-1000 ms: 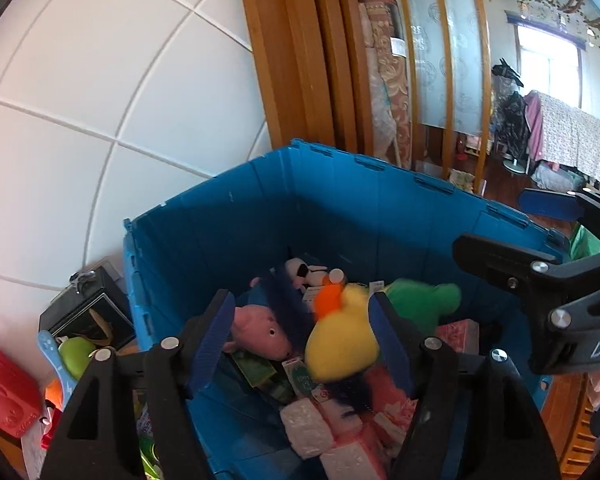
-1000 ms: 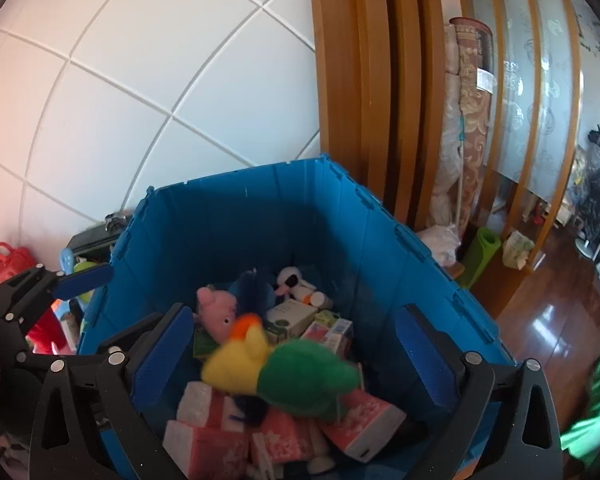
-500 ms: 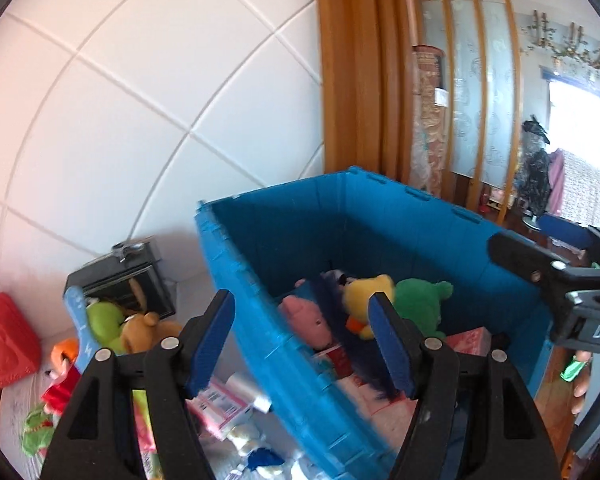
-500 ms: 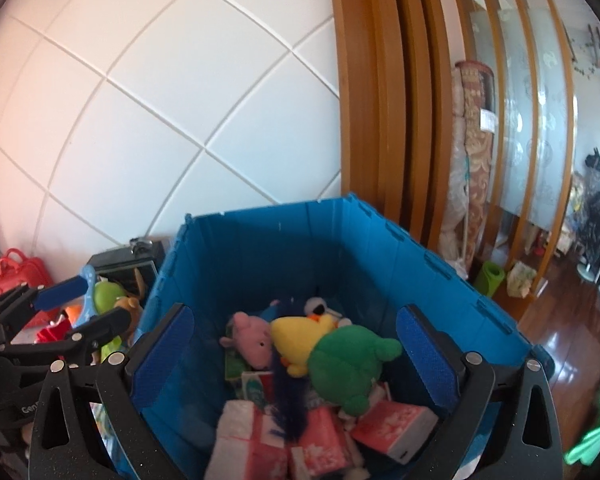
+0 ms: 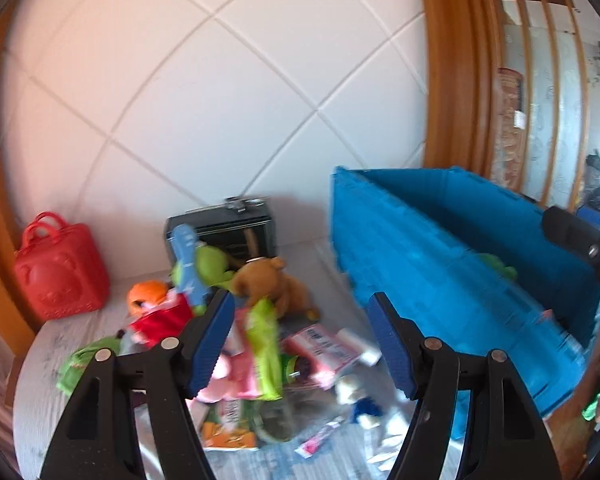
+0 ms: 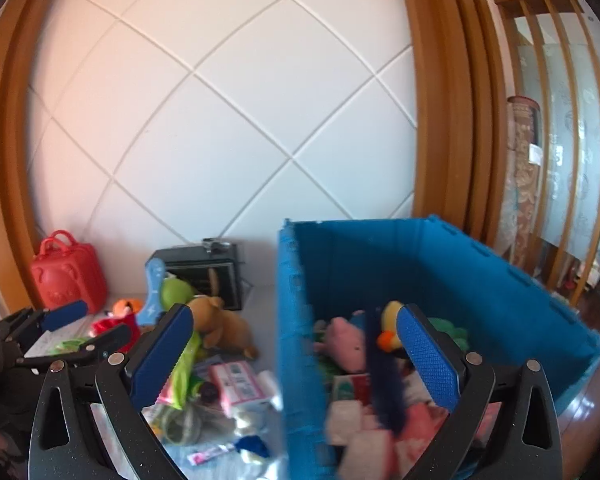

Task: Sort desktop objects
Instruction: 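Bring both tools back from the bin to the pile, then grasp the green and orange ibuprofen box with the left tool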

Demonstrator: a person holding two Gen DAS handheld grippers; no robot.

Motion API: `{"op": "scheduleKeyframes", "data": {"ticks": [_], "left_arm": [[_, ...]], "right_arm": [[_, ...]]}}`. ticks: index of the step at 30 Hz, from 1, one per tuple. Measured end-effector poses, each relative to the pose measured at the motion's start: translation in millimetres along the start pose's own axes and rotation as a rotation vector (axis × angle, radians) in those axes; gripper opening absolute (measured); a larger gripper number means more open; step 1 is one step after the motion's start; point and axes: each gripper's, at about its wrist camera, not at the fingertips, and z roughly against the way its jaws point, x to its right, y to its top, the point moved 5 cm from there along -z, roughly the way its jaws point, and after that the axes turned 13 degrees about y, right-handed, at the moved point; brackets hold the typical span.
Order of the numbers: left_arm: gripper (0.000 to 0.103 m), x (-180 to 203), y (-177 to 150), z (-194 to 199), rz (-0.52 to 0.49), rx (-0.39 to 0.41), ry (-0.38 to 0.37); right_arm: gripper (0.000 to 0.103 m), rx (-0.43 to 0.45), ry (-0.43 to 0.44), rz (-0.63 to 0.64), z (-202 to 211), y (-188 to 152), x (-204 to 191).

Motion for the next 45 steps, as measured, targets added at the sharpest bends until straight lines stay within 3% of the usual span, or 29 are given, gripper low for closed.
{"op": "scheduleKeyframes", "data": {"ticks": [4,6,11,16,19,22,29,33,40,42,43,45], "left_arm": [[0.069,-51.6,-38.9,-20.8,0.039,-0.066,0.079],[0.069,-73.2,-66.6,-36.5,0.031,-0.12,0.117],[0.069,-123.9,-150.9,-80.6,0.065,-0.302,0.199],[0.069,-145.3,-226.3,-109.4,0.059,-0.437,0.231],[0.069,-144.2,-252.9,-126.9,0.063,-0.513,0.215],[0.069,-131.6,-257.5,-141.9,0.072,-0.522,0.177],[0.069,-82.6,-246.3,-185.8,-0.012,-0.542,0.091],[0.069,-64.5,-252.6,-211.5,-0.057,-0.608,0.054],[0.088,-58.0,-244.1,-243.0,-0.002,-0.637,-0.004],[0.089,-51.3,-250.9,-253.9,-0.048,-0.676,0.009],[0.094,-46.4,-254.1,-257.7,-0.1,-0.665,0.03],[0.093,-42.5,-252.4,-257.2,-0.127,-0.62,0.036]], "right_arm": [[0.103,0.025,0.08,0.056,-23.3,-19.9,-46.9],[0.103,-0.005,0.118,0.099,-41.5,-38.4,-67.8],[0.103,-0.2,0.216,0.068,-100.6,-109.5,-96.8],[0.103,-0.395,0.186,0.006,-152.3,-190.2,-86.9],[0.103,-0.478,0.16,0.001,-169.5,-220.6,-76.1],[0.103,-0.531,0.162,-0.001,-178.9,-236.0,-74.2],[0.102,-0.605,0.159,-0.037,-204.1,-250.8,-70.6],[0.102,-0.63,0.161,-0.064,-215.7,-253.8,-64.3],[0.102,-0.683,0.199,-0.092,-234.2,-261.3,-70.6],[0.102,-0.691,0.2,-0.097,-239.7,-262.0,-73.6],[0.102,-0.694,0.198,-0.099,-242.7,-262.2,-74.8],[0.102,-0.701,0.195,-0.101,-245.9,-262.2,-75.6]]}}
